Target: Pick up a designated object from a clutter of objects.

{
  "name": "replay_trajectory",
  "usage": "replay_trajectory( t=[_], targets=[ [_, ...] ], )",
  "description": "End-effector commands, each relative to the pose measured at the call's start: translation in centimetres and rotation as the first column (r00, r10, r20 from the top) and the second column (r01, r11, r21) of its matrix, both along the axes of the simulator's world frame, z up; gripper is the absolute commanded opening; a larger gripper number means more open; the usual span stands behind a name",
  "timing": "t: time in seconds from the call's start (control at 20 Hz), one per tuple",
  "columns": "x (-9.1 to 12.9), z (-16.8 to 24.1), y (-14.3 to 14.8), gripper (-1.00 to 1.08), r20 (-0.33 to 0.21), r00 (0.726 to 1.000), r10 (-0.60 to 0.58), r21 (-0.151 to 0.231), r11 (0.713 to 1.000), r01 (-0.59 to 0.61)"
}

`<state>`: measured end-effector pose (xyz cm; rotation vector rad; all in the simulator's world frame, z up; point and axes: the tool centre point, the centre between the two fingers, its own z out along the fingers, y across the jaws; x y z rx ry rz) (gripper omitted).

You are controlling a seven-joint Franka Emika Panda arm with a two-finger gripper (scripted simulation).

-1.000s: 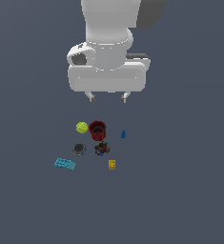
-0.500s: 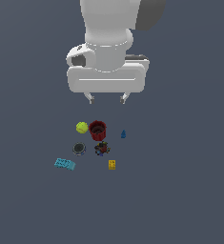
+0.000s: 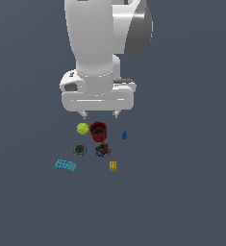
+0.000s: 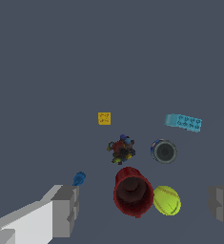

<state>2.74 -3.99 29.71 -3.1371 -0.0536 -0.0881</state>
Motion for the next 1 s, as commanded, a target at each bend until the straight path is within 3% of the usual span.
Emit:
replay_trajectory(
  t=[0.0,0.55,0.95],
  targets=[
    [0.4,-2.3,-1.2,1.00,-0.006,1.000,0.008,0.003,1.000,-0.008],
    [0.4,-15.6,-8.6,1.00,-0.035,0.998,0.053,0.005,0.999,-0.053],
    [-1.1,-21.7,-12.0,1.00,-0.051,0.996,0.073,-0.001,0.997,-0.073]
  ],
)
